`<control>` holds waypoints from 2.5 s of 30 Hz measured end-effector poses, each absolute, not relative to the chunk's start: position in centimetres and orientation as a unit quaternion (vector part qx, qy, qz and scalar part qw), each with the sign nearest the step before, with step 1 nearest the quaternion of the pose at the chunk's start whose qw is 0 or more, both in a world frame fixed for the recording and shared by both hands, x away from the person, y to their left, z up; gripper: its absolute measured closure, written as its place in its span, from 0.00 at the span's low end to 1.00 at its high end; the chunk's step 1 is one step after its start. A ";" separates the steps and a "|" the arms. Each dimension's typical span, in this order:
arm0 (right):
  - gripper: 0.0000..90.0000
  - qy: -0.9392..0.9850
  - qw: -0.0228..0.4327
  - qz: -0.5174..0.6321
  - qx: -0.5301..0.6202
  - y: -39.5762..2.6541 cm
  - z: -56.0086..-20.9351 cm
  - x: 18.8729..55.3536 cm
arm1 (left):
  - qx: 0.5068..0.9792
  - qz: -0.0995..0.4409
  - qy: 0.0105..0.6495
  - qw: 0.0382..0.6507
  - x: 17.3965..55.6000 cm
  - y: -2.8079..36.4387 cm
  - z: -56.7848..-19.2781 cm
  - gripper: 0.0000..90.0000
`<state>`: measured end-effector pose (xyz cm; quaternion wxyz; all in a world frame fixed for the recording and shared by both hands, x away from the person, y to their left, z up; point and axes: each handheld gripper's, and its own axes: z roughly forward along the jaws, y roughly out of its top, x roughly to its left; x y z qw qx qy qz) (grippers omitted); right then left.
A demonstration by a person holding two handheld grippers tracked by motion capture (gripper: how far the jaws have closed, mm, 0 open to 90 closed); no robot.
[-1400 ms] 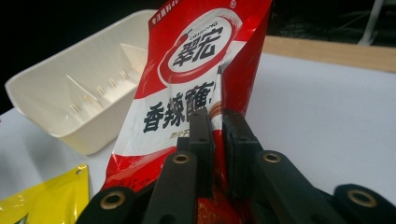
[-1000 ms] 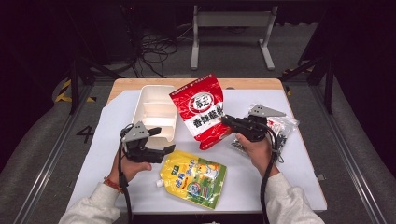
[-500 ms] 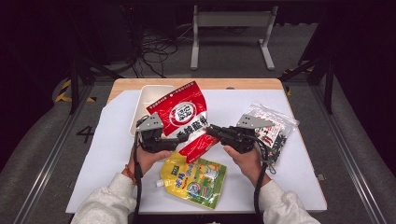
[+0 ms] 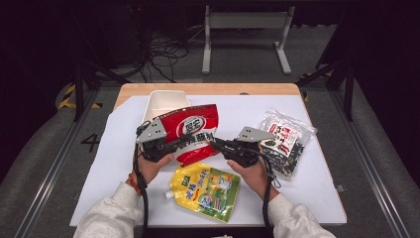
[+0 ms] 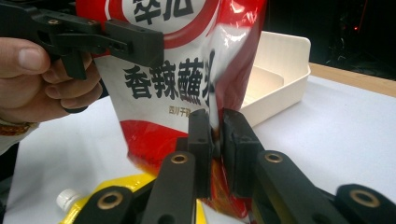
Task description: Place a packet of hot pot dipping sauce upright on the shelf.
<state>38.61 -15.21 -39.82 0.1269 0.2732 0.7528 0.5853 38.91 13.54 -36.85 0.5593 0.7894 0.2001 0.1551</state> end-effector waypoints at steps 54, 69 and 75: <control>0.35 0.803 0.199 0.425 0.367 -25.4 -42.2 32.4 | 0.808 0.265 0.200 0.487 51.7 20.3 -31.2 1.00; 0.34 0.812 0.184 0.414 0.369 -24.8 -43.1 32.7 | 0.817 0.267 0.217 0.463 55.6 20.5 -33.7 1.00; 0.34 0.812 0.178 0.411 0.374 -24.7 -43.4 32.8 | 0.815 0.265 0.217 0.468 57.0 19.2 -34.6 0.96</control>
